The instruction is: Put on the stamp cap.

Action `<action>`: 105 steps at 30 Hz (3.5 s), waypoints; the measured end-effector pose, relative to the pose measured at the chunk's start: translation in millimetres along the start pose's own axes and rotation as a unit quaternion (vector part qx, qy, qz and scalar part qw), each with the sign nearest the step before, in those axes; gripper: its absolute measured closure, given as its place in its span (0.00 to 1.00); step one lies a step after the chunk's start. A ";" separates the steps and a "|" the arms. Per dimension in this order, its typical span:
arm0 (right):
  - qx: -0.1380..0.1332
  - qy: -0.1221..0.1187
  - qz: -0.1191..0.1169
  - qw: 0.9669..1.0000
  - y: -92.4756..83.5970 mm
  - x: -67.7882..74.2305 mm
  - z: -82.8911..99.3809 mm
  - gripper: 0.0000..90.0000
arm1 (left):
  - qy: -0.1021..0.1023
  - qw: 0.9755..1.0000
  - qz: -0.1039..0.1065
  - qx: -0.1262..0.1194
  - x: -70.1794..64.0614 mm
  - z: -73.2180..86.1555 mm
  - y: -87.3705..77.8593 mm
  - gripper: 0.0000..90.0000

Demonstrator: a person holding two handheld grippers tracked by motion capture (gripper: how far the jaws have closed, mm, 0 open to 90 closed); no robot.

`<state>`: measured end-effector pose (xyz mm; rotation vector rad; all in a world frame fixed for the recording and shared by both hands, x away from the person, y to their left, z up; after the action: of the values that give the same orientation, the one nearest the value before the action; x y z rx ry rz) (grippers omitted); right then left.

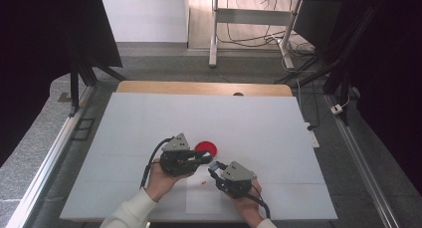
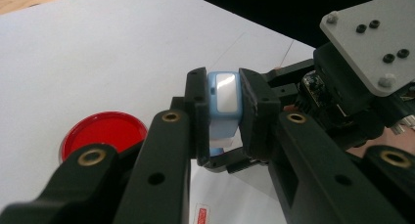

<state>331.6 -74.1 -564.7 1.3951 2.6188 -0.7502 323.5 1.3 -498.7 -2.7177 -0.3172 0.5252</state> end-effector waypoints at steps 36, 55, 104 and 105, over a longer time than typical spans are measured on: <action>-0.024 0.018 0.022 0.999 -0.4 3.6 -13.6 0.71 | -0.004 1.000 -0.013 0.004 4.6 4.2 3.2 0.84; -0.026 0.017 0.034 0.999 -1.4 2.7 -13.8 0.71 | -0.002 1.000 -0.014 0.008 4.1 5.7 5.1 0.84; -0.030 -0.044 0.047 0.997 -4.2 4.7 -12.3 0.72 | -0.027 0.999 0.007 0.024 5.4 13.3 8.9 0.84; -0.030 -0.043 0.047 0.998 -4.2 4.4 -12.7 0.72 | -0.029 0.999 0.007 0.023 5.4 13.9 10.0 0.84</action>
<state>327.6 -67.0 -553.2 1.4245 2.4719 -0.6975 324.4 -2.2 -516.2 -2.6649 -0.2982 0.6071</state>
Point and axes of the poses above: each handheld gripper's, and its own axes: y roughly forward along the jaws, z roughly out of its underside, x roughly to its left, the point moved 10 cm from there along y, roughly forward along the jaws, and after that the axes turned 15 degrees about z, right-handed, at the moved point
